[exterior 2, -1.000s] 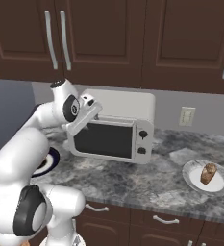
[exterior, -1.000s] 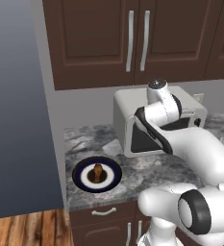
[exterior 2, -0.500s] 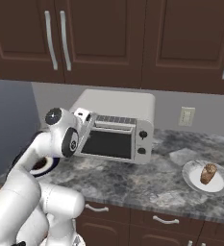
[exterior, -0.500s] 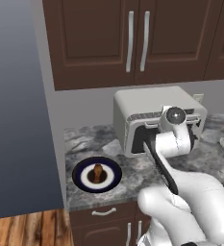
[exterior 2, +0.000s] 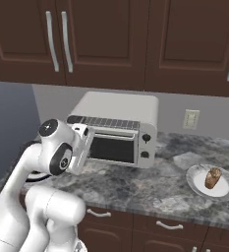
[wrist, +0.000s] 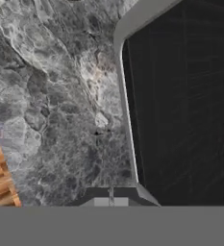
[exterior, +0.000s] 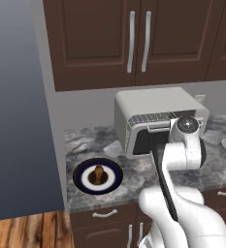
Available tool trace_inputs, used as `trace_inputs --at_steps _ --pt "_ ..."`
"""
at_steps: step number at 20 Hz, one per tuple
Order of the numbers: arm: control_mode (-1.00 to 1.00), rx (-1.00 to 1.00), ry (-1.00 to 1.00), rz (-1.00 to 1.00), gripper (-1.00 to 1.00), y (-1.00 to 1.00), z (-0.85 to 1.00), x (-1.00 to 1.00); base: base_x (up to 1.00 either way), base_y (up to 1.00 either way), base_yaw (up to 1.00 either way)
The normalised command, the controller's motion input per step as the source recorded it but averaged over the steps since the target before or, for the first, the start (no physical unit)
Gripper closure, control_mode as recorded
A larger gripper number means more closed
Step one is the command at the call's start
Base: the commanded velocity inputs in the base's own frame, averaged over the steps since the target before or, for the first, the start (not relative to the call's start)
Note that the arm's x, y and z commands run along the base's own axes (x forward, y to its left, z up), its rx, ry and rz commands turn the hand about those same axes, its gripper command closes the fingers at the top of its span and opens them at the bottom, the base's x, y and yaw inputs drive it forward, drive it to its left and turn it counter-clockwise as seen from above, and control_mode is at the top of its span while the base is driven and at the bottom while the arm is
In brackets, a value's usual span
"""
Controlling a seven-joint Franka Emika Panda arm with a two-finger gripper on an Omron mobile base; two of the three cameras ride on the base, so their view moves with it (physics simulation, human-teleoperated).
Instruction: Open the toaster oven door. Place the bread on the top rack in the toaster oven and place the chicken drumstick on the bottom rack.
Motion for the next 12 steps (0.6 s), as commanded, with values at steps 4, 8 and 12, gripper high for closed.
trace_inputs --at_steps 4,8,12 --pt "-1.00 0.00 0.37 0.00 1.00 -0.01 0.48 -0.90 0.00 0.00 0.00" --pt "-1.00 -0.13 0.03 0.01 1.00 0.20 1.00 -0.07 0.00 0.00 0.00" --pt "-1.00 -0.07 0.17 0.04 -1.00 0.28 1.00 0.24 0.00 0.00 0.00"
